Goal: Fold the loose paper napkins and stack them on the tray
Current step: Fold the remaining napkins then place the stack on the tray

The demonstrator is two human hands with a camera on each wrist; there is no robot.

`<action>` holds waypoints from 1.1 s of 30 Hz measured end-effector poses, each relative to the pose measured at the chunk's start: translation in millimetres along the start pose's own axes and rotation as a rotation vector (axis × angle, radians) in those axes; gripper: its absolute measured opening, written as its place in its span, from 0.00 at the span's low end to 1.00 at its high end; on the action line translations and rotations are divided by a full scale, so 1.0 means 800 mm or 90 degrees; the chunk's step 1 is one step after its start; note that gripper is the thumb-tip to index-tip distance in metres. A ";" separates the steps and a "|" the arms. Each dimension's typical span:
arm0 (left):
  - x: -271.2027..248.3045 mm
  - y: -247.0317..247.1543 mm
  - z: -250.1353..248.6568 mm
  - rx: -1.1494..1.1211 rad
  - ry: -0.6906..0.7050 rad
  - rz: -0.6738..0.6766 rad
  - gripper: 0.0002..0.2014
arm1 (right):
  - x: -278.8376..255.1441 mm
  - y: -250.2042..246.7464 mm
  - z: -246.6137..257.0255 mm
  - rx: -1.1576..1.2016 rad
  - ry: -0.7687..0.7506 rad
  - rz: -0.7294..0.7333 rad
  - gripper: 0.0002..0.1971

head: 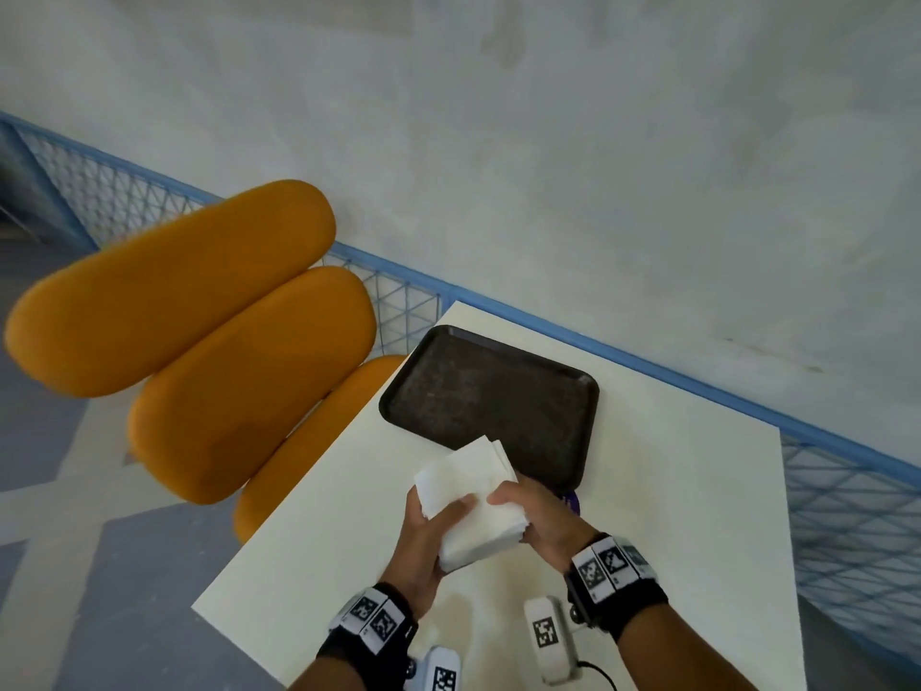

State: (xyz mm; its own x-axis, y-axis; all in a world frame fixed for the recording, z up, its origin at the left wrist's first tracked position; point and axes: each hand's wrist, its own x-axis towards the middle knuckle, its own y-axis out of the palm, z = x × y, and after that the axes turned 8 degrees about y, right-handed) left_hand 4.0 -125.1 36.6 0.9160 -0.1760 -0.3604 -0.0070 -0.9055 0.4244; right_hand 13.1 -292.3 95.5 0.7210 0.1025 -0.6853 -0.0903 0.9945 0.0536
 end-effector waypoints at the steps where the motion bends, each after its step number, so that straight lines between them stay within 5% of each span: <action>1: 0.002 -0.007 -0.005 -0.003 0.012 -0.018 0.38 | 0.002 0.007 0.008 -0.036 -0.026 -0.027 0.39; 5: 0.010 -0.033 -0.019 -0.012 0.042 -0.062 0.43 | -0.004 0.038 0.038 -0.274 -0.159 -0.157 0.38; 16: 0.026 -0.058 -0.035 0.026 0.078 -0.077 0.50 | 0.011 0.089 0.061 -0.455 -0.252 -0.160 0.29; 22: 0.025 -0.064 -0.036 0.016 0.105 -0.127 0.56 | 0.030 0.096 0.061 -0.474 -0.239 -0.299 0.24; 33: 0.030 -0.082 -0.032 0.077 0.132 -0.166 0.49 | 0.048 0.110 0.078 -0.456 -0.143 -0.205 0.22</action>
State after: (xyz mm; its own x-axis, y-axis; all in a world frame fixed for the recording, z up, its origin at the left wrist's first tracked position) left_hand 37.0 -60.0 21.4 0.9551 0.1374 -0.2625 0.2014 -0.9510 0.2348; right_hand 75.8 -199.7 119.1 0.9003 -0.1075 -0.4217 -0.2180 0.7273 -0.6508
